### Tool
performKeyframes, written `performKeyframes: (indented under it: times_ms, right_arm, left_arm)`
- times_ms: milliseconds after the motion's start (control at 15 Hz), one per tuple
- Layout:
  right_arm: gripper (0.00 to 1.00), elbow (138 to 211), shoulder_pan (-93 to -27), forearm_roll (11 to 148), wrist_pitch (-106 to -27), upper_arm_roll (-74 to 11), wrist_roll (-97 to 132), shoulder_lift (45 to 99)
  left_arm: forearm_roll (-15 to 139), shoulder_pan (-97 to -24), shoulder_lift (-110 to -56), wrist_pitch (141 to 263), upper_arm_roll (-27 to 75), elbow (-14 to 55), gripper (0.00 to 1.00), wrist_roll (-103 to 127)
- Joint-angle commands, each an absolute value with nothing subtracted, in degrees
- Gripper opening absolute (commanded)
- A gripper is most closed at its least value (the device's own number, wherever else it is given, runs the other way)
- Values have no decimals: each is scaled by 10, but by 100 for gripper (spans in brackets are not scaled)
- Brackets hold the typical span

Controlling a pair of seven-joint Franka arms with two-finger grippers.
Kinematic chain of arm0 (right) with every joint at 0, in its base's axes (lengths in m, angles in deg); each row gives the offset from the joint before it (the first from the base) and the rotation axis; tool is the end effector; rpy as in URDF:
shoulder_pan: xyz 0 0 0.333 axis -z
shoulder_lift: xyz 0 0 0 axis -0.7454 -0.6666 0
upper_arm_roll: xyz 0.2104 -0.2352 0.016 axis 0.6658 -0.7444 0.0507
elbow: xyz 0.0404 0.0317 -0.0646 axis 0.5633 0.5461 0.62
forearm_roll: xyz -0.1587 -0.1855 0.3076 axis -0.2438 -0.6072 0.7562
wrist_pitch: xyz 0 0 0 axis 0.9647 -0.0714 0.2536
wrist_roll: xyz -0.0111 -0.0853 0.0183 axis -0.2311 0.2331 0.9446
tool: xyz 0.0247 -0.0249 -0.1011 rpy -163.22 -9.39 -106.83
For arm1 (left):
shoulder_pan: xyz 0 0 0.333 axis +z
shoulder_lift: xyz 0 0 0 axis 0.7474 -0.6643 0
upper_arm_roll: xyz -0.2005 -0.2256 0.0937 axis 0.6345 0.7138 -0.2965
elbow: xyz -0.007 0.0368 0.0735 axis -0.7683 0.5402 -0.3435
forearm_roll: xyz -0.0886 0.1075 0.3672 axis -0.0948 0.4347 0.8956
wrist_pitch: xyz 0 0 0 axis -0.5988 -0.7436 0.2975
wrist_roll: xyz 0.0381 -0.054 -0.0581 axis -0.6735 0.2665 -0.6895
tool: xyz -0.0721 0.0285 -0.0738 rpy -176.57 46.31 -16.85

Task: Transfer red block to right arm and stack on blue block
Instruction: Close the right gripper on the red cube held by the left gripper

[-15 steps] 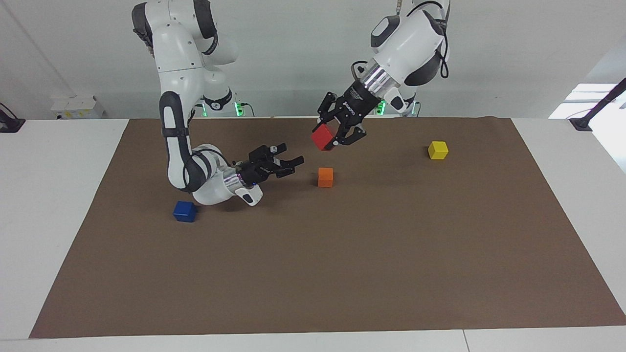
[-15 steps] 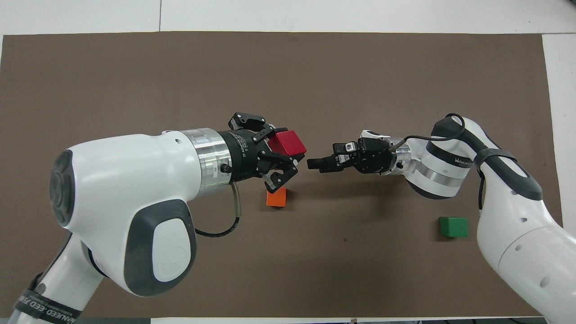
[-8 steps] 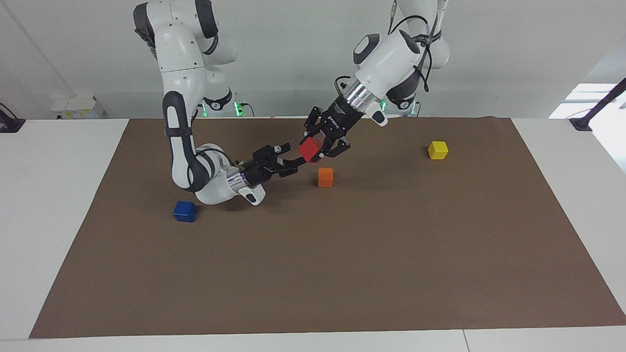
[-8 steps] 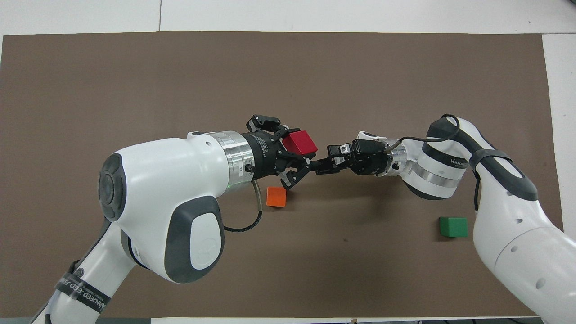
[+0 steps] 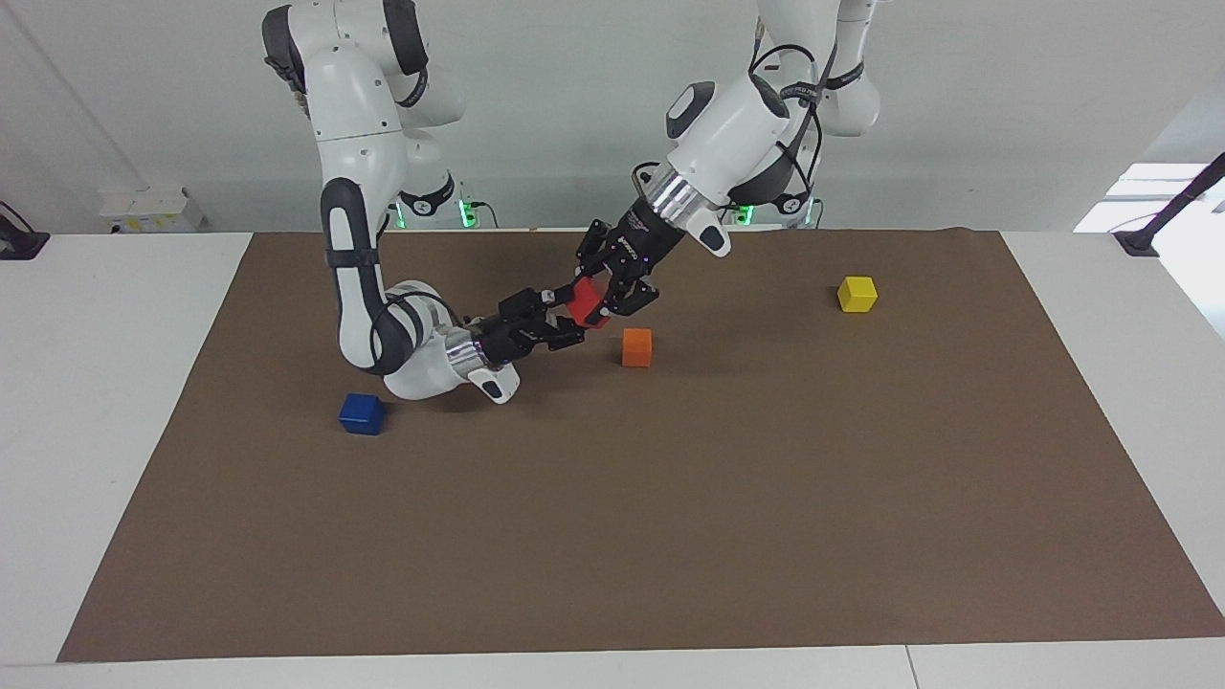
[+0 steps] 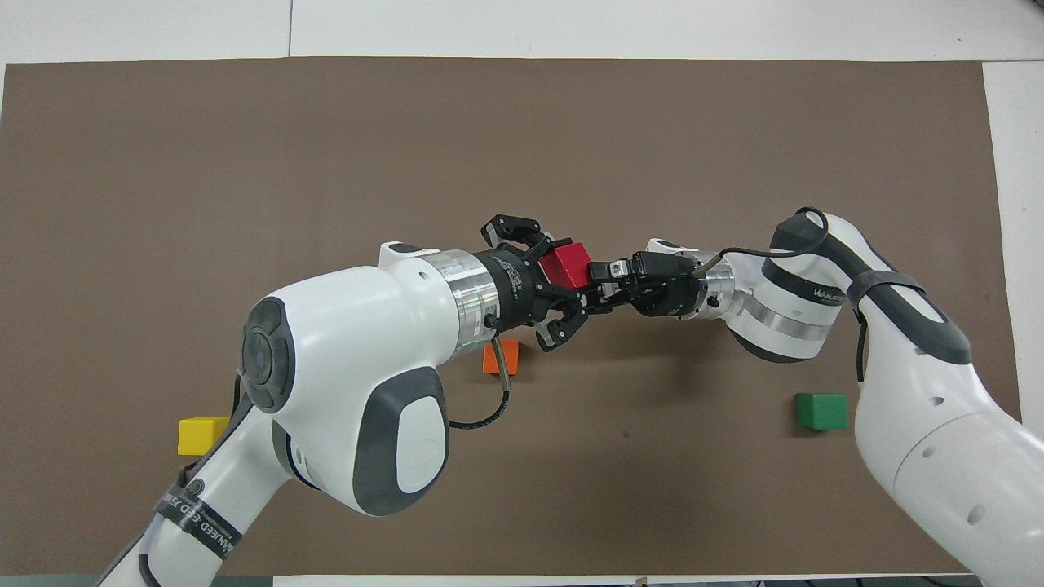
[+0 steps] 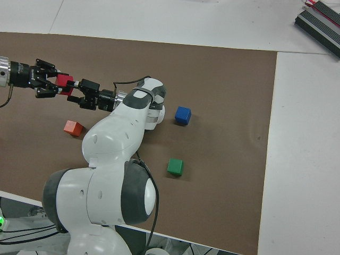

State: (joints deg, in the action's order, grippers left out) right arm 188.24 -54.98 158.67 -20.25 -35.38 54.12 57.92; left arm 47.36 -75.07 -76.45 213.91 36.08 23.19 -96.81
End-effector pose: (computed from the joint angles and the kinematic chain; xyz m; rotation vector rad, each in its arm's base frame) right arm 0.5428 0.2147 0.2809 -1.0821 0.0661 0.2126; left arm 0.4702 -0.3953 0.5053 1.3716 2.0386 -0.5933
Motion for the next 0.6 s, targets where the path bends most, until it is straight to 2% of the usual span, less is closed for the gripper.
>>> performKeyframes:
  times_ms: [0,399,465,532]
  right_arm:
    - [100,1897,-564,1603,-226,-357,549,594]
    - [98,1896,-564,1604,-240,-357,549,594]
    - [78,1896,-564,1604,-240,-357,550,594]
    - [52,1896,-564,1604,-243,-357,550,594]
  left_arm:
    - [464,-768,-759,2137,355,243,0,-939]
    - [464,-773,-757,2130,355,249,0,-928]
    - [464,-774,-754,2130,355,254,0,-924]
    - [464,-774,-751,2130,355,261,0,-921]
